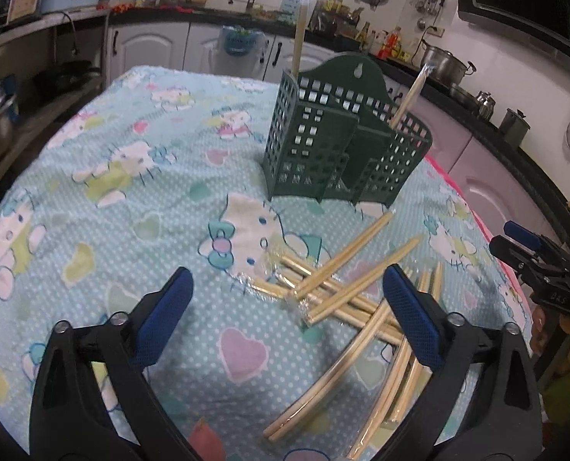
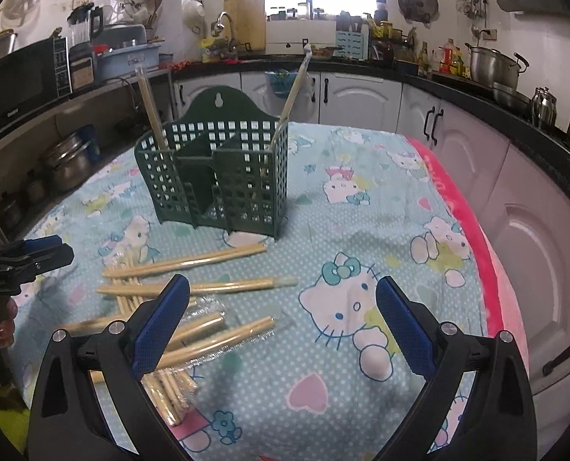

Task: Organize utensils
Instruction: 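Close the left tool on a chopstick while the right tool grasps another chopstick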

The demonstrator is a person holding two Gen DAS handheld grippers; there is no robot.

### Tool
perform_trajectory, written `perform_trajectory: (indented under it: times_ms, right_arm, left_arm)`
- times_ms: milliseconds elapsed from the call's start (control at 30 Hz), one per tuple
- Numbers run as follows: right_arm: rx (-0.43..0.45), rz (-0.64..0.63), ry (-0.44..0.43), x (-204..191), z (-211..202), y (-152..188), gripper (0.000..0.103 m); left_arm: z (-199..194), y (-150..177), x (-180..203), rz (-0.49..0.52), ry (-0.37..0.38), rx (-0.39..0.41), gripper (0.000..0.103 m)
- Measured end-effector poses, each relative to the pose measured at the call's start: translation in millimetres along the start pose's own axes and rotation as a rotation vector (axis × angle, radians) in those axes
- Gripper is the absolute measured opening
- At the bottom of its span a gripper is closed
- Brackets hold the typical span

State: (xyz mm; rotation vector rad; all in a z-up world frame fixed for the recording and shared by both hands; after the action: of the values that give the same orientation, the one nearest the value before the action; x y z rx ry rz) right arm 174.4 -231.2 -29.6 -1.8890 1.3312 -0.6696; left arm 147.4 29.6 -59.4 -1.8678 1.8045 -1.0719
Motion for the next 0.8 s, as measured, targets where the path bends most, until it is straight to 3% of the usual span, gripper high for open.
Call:
perform_trajectory:
  times_ms: [133,300,367,633,700,800]
  right_arm:
    - [-0.014,-0.020,-0.002,-3,6,5,0.095]
    - [-0.040,-0.036,-0.018,-8,16,11,0.095]
    - [-0.050,-0.037,-0.023,-8,21,13,0.093]
    - [-0.099,0.017,-0.049,4,49,14,0.069]
    - [-0.122,0.043,-0.057,8,56,14,0.062]
    - [-0.146,0.077,-0.073,16,67,12,0.058]
  left_arm:
    - [7,4,-3,-0.019,0.010,-0.022,0.082]
    - [18,10,-7,-0.045,0.037,-0.069,0.061]
    - [22,11,-11,-0.066,0.042,-0.090,0.058]
    - [32,12,-20,-0.134,0.086,-0.124,0.042]
    - [34,12,-21,-0.141,0.098,-0.133,0.033]
    - [38,14,-21,-0.144,0.107,-0.143,0.032]
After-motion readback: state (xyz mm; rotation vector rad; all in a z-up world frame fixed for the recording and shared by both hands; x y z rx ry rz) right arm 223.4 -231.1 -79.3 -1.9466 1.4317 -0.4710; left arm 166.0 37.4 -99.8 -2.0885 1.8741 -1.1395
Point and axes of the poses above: each gripper's, at about its wrist camera, not at the fingertips, and z roughly the way its jaws point, x to its right, y to its underside, the point moved 3 cm from there along z, roughly the way its jaws point, and after that the axes turned 1 degree about -z, right-handed, at the moved point
